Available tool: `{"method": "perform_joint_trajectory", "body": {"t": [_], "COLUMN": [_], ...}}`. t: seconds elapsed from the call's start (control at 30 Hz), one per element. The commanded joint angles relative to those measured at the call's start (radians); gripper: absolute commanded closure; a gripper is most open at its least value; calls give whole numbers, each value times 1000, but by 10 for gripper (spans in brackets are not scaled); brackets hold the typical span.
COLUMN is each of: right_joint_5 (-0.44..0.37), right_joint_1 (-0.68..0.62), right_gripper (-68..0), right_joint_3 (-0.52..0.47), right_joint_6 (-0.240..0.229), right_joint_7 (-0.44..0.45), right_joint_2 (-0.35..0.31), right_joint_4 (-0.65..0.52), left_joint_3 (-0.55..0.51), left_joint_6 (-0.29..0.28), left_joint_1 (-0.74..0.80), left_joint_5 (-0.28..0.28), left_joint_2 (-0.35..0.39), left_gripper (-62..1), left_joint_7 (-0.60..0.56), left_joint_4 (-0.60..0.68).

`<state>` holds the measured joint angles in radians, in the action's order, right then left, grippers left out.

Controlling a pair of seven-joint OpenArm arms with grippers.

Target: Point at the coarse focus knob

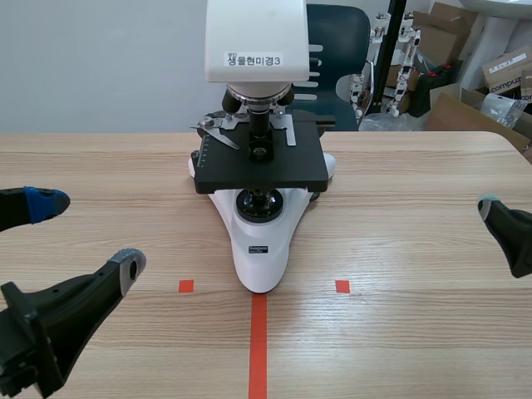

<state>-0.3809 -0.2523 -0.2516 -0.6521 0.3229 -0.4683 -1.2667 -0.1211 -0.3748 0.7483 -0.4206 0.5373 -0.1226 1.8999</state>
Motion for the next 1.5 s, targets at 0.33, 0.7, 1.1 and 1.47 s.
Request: {"method": "perform_joint_trajectory", "body": {"t": [0.33,0.7,1.1,1.47], "right_joint_5": [80,130,12,-63], "right_joint_1": [-18,-80,-117,-119], "right_gripper": [-679,-679,-679,-679], "right_joint_3": [65,399,521,517], "right_joint_6": [266,518,611,612], "right_joint_7": [-93,-43,-45,-32], "right_joint_2": [150,48,-126,-177], "right_joint_4": [-298,-402,-534,-579], "left_joint_3": [-3,-3,-3,-3], "left_joint_6": [-2,-2,-2,-2], "left_joint_1": [-1,-1,-1,-1], "left_joint_5": [-9,-9,-9,-9], "left_joint_2": [-2,-2,-2,-2], "left_gripper": [-623,-623,-623,-623], "left_joint_7": [-11,-11,-11,-11], "left_joint_4": [24,24,24,24]}}
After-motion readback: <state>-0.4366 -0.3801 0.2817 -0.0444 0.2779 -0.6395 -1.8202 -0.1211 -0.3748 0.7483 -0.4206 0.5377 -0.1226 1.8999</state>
